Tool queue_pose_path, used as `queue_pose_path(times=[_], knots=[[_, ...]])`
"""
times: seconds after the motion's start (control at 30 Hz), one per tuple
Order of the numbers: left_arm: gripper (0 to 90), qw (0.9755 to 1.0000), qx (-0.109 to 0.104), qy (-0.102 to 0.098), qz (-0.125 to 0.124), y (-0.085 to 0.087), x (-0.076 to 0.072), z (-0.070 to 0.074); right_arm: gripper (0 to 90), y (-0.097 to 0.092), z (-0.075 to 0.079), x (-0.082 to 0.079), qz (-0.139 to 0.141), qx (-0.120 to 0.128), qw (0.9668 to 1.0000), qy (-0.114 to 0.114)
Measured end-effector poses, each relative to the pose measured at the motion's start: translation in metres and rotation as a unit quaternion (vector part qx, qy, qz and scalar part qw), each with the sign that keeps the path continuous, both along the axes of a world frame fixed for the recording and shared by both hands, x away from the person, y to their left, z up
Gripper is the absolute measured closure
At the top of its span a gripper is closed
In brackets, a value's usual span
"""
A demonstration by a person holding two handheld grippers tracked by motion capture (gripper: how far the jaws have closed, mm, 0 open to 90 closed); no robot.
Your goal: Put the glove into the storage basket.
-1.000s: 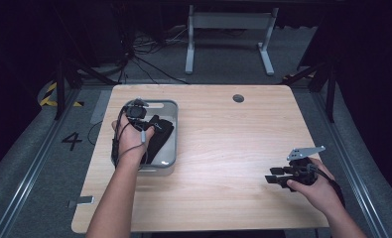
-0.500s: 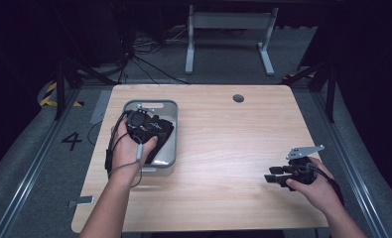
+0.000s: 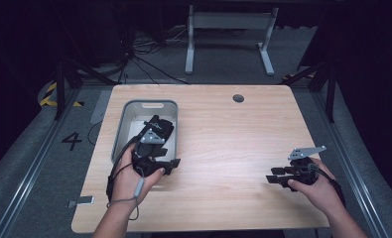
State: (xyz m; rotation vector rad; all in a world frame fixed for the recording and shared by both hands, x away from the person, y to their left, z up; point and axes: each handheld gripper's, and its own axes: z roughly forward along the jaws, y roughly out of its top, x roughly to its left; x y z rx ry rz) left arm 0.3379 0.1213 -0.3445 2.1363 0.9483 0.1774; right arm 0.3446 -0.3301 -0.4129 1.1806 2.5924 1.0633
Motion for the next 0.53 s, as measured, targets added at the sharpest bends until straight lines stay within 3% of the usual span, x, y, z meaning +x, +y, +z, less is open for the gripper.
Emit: queue_pose_path(times=[0.13, 0.3, 0.53], knots=[[42.7, 0.9995, -0.002, 0.010, -0.030, -0.005, -0.011, -0.011, 57.3, -0.001, -0.001, 0.000, -0.001, 0.001, 1.0000, 0.002], [42.4, 0.9988, -0.001, 0.022, -0.043, -0.005, -0.017, -0.017, 57.3, -0.002, -0.003, 0.000, -0.002, 0.000, 1.0000, 0.001], [42.2, 0.9993, -0.001, 0.027, -0.027, 0.002, -0.014, -0.022, 57.1, -0.004, -0.002, 0.000, -0.002, 0.003, 1.0000, -0.002]])
